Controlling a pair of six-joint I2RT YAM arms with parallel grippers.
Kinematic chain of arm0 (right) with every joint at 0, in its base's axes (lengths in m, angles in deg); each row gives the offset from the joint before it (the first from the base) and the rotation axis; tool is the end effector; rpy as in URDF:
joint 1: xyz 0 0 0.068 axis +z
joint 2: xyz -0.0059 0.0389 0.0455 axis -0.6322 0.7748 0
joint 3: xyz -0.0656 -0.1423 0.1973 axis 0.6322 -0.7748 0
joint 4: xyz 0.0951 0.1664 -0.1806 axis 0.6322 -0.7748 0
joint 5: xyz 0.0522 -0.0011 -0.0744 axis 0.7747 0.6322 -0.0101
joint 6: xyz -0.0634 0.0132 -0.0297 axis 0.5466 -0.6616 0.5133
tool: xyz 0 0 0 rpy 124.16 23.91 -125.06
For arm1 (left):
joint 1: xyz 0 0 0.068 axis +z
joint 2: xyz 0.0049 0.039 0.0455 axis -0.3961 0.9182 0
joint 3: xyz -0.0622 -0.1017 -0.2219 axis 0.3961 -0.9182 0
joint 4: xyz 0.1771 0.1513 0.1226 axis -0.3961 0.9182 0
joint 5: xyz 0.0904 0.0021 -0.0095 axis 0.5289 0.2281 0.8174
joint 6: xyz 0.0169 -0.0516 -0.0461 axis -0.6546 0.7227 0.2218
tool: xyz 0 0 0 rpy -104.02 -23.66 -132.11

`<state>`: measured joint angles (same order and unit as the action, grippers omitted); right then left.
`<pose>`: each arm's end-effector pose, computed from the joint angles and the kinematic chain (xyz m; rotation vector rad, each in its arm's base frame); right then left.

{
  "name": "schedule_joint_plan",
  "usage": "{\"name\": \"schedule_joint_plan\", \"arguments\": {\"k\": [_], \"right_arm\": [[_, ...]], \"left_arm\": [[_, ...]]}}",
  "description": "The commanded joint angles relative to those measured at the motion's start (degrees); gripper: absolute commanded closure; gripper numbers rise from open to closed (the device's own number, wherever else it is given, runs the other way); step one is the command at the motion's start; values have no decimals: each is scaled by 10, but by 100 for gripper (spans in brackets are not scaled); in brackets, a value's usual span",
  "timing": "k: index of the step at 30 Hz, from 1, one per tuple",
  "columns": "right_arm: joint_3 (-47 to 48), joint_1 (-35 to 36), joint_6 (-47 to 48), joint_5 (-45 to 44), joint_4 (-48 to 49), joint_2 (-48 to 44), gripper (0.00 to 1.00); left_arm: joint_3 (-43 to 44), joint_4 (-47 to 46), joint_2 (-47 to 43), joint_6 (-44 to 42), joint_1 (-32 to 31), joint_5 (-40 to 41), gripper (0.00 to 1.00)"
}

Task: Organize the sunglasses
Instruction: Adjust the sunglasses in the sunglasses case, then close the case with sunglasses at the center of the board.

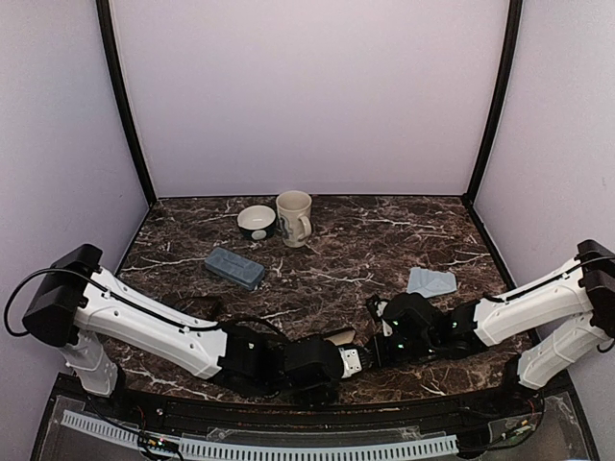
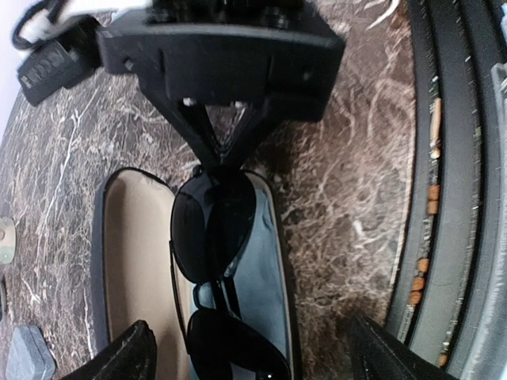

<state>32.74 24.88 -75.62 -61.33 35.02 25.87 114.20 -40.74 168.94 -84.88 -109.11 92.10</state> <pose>0.1183 0.2384 0.0950 -0.3722 2.5675 0.7768 0.0528 -0.3819 0.1428 1.5021 1.7884 -0.1843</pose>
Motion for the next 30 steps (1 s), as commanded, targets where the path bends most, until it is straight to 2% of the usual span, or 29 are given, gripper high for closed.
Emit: {"name": "schedule_joint_plan", "arguments": {"k": [1,7,13,19,25,30], "right_arm": [[9,8,4,-8,-10,-5,100],[12,12,3,-12,-12,-2,100],[16,13,6,-15,-18,-1,100],[21,13,9,-16,-22,0,100],[25,13,11,-15,-23,3,100],[28,13,13,-16,-25,4,100]], "left_arm": [[-33,-31,-56,16,-3,-49,14],[-82,-78,-142,47,13,-57,16],[-87,-47,-186,123,95,-102,24],[-68,19,-169,148,162,-209,29],[-59,44,-141,155,202,-315,32],[-41,61,-111,155,213,-346,49]]}}
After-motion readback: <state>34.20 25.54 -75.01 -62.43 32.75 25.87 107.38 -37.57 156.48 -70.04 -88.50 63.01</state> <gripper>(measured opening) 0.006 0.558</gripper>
